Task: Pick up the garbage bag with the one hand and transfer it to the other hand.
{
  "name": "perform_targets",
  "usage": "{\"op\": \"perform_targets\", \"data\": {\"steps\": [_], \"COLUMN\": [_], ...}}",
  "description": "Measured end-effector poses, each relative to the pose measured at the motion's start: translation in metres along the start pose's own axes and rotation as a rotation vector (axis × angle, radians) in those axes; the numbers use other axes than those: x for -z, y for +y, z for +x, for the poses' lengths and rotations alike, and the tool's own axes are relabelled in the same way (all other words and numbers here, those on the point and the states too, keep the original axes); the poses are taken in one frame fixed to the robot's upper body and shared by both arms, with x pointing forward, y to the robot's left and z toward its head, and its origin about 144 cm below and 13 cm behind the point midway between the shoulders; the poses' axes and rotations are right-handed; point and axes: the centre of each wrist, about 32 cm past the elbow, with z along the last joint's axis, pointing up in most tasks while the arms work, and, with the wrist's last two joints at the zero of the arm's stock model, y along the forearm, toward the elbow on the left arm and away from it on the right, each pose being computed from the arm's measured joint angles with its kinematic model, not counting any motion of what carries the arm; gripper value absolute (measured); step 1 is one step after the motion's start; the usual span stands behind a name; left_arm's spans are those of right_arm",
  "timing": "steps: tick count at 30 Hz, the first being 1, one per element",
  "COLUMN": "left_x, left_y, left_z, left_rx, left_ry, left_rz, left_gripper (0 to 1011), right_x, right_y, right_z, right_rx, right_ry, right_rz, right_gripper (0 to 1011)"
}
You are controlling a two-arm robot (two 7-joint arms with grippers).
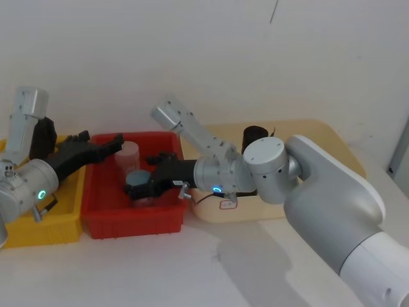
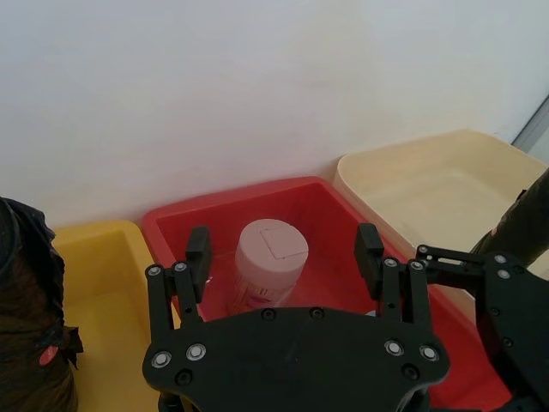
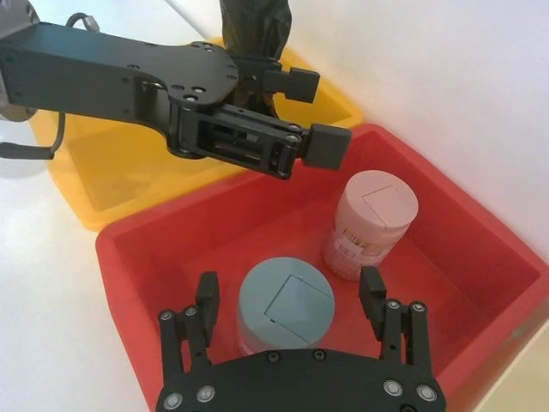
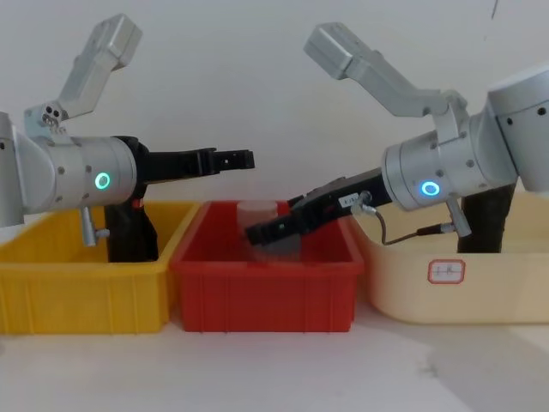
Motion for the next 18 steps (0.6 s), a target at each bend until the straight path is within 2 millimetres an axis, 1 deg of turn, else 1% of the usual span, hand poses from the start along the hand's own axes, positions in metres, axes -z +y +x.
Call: {"op": "perform_targets", "data": {"steps": [12, 16, 17, 18], "left_x": [0.0000, 0.0000, 0.0000, 0.0000], "left_y": [0.0000, 0.0000, 0.0000, 0.0000], "left_z": [0.0000, 0.0000, 0.0001, 0.0000], "left_rx": [0.000, 0.000, 0.000, 0.000], "left_ry": [0.000, 0.000, 0.000, 0.000], "left_rz": [0.000, 0.000, 0.000, 0.000], "left_gripper": [1001, 1002, 1001, 1002], "right_x": [0.0046, 0.0069, 0.0076, 0.0080], "right_y": [0.0052, 0.0062, 0.0064, 0.0066], "right_z": [0.0011, 0.0016, 0.0018, 0.0018], "right_rx": [-0.014, -0.020, -0.021, -0.021], "right_ry": [0.000, 0.000, 0.001, 0.000], "right_rz": [-0.014, -0.016, -0.017, -0.018], "right_gripper": [1001, 949, 908, 908]}}
